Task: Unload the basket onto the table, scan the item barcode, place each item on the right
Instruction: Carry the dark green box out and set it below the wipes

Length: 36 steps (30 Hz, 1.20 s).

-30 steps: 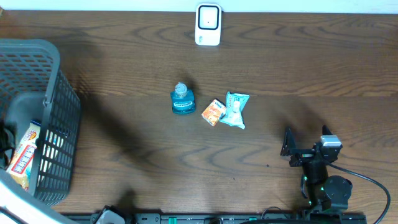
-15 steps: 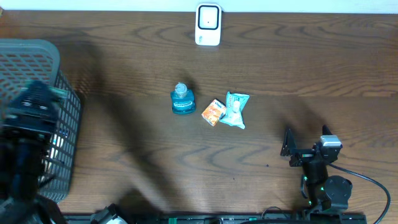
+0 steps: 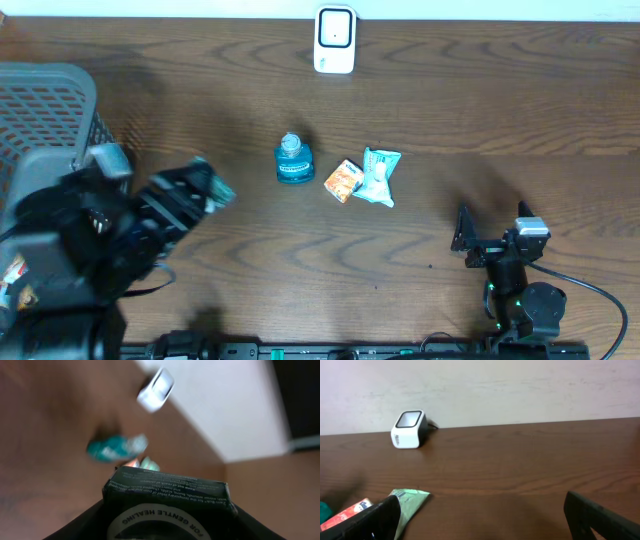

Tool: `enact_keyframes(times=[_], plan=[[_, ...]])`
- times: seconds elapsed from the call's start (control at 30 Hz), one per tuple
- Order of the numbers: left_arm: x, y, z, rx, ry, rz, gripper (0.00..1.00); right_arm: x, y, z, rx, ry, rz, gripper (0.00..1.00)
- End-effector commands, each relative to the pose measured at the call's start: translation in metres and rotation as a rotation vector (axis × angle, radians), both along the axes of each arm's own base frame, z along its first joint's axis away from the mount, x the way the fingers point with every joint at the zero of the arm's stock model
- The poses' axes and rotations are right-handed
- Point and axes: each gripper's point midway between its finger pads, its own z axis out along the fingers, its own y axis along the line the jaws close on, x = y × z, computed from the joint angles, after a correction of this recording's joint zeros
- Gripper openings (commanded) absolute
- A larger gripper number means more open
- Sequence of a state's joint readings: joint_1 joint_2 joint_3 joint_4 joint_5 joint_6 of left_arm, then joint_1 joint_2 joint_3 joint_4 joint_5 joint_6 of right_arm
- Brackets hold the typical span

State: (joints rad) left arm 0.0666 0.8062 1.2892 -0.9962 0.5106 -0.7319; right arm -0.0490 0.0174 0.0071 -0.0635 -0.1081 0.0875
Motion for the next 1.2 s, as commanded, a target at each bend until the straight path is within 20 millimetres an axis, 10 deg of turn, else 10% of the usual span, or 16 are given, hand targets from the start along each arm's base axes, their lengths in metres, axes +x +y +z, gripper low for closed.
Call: enact_keyframes(times=[0.0,0.23,0.8,0.93,1.1,1.17], plan=[[0.009,-0.01,-0.049,0.09,0.143,-0.025,0.61,0.0,0.001,-0.001,0.009,0.002,0.006,0.99],[0.026,-0.07,-0.155,0.23,0.445,-0.086,0.57,0.0,0.001,-0.001,0.009,0.002,0.006,0.99],[0.055,-0.178,-0.323,0.326,0.672,0.102,0.57,0.0,0.001,-0.001,0.009,0.002,0.006,0.99],[0.053,-0.182,-0.331,0.327,0.69,0.086,0.61,0.0,0.001,-0.001,0.009,0.002,0.006,0.99],[0.061,-0.192,-0.306,0.324,0.614,0.001,1.0,0.0,0.001,-0.001,0.009,0.002,0.006,0.99],[0.065,-0.195,-0.289,0.321,0.573,-0.034,0.98,0.0,0.001,-0.001,0.009,0.002,0.006,0.99]])
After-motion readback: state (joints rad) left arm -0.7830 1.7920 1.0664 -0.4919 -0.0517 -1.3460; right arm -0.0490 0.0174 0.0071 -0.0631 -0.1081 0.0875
